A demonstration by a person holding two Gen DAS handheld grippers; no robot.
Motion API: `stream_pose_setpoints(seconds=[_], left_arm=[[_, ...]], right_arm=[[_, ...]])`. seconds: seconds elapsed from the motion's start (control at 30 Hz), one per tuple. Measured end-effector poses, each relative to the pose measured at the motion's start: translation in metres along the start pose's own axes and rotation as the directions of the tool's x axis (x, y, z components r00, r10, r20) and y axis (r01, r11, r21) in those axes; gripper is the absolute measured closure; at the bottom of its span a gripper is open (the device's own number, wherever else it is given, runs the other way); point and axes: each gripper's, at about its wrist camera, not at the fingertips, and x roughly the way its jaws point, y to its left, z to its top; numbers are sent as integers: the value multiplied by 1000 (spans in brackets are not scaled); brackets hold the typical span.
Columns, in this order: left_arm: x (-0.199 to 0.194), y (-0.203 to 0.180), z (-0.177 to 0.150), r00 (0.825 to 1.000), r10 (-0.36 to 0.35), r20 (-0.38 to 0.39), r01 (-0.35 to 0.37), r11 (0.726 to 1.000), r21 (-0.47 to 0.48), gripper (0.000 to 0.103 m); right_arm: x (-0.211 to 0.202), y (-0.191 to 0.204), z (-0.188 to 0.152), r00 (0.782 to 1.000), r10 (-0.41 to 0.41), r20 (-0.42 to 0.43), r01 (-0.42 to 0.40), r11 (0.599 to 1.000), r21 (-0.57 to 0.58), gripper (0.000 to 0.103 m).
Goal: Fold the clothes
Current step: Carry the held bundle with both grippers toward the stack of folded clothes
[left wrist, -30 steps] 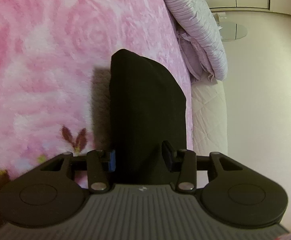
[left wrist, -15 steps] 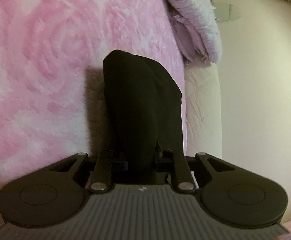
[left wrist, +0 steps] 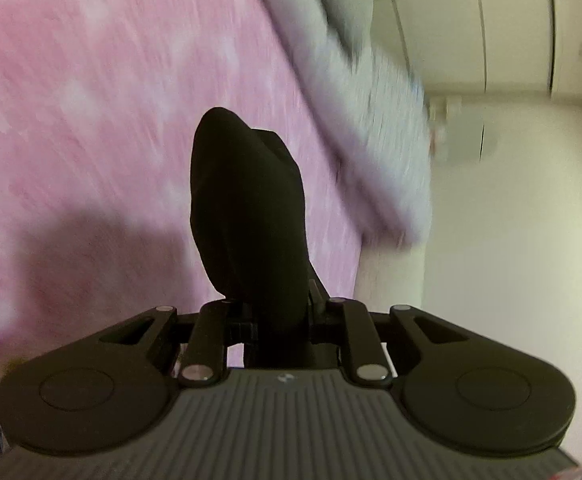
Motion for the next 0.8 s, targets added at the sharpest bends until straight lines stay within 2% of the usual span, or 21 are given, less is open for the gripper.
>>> stream_pose_setpoints(seconds=[0.1, 0.27, 0.33, 0.5, 0.7, 0.8], left_arm=[[-79, 2, 19, 989, -14, 150, 15, 1000, -8, 88], [-208, 23, 74, 938, -30, 345, 40, 999, -23, 88], [-261, 38, 105, 917, -30, 398, 45, 999, -29, 88], [-395, 76, 199, 877, -26, 480, 44, 999, -25, 88], [-510, 89, 312, 823, -6, 568, -10, 1000, 25, 88], [-545, 102, 362, 790, -12, 613, -12, 999, 35, 88]], right_arm=[[35, 58, 6, 991, 52, -123, -64, 994, -89, 82], [120, 153, -13, 948, 108, -298, -170, 967, -191, 82], [159, 189, -42, 929, 116, -353, -200, 956, -213, 82], [252, 270, -125, 891, 128, -435, -248, 941, -230, 82], [374, 352, -234, 846, 172, -505, -326, 916, -234, 82], [422, 381, -266, 828, 182, -530, -369, 889, -272, 82]])
